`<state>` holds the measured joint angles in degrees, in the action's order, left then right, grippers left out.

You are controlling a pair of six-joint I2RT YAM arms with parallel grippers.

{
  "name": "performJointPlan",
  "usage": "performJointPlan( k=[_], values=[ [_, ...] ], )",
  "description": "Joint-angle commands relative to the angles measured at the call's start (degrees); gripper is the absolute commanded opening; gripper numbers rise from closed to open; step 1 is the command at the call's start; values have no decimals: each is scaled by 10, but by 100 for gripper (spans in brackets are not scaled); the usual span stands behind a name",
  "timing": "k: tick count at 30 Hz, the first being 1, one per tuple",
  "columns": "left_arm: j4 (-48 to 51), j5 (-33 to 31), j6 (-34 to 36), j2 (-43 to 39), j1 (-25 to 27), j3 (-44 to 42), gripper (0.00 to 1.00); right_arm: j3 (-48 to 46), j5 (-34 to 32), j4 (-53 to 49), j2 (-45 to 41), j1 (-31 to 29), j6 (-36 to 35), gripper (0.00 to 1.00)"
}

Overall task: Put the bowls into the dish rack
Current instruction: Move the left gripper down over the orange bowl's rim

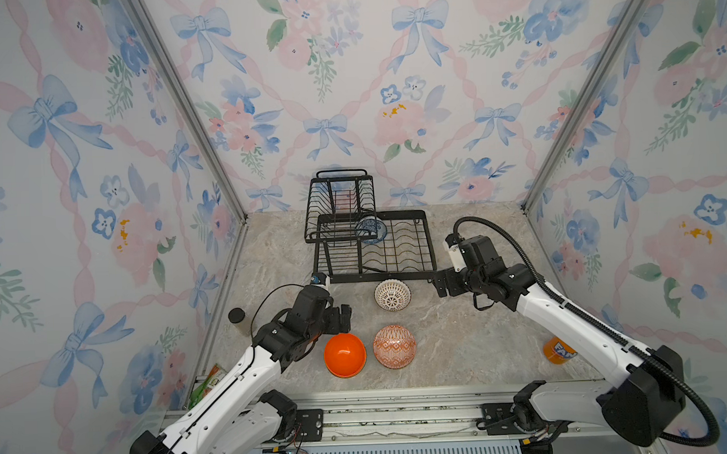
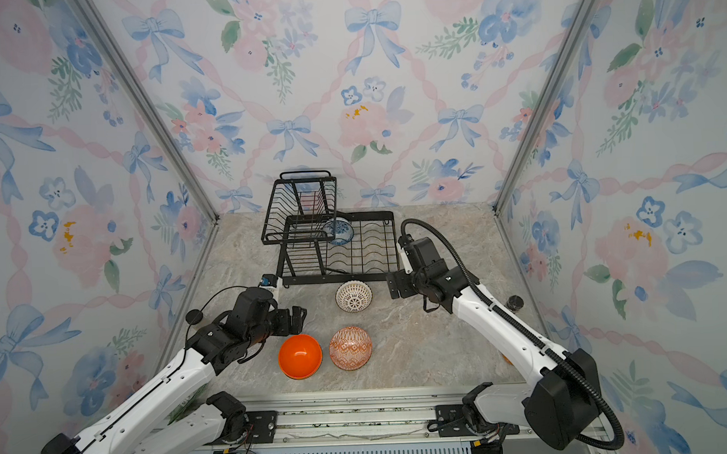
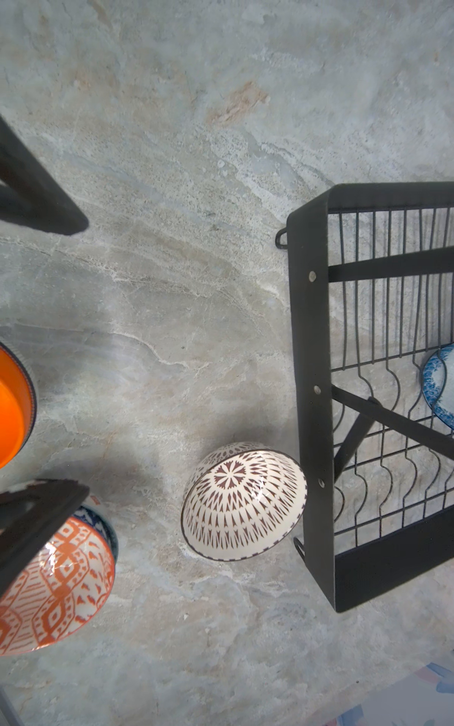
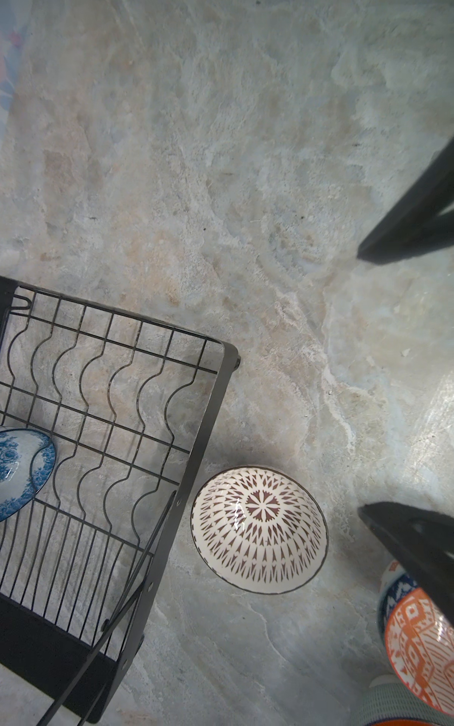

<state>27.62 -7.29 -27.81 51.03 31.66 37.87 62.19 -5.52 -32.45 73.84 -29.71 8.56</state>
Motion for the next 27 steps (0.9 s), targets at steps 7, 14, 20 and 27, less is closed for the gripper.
performJointPlan(
  k=[7,14,20,27],
  values=[
    [21,0,-32,8,12,-11,98,1,12,-4,3,5,0,97],
    [33,-8,-58,18,17,-18,98,-5,17,1,4,8,-1,97],
    [34,-27,-87,25,18,-35,98,-10,23,8,7,12,-2,97],
    [33,-16,-97,29,21,-40,95,-13,29,12,10,15,-2,97]
  ],
)
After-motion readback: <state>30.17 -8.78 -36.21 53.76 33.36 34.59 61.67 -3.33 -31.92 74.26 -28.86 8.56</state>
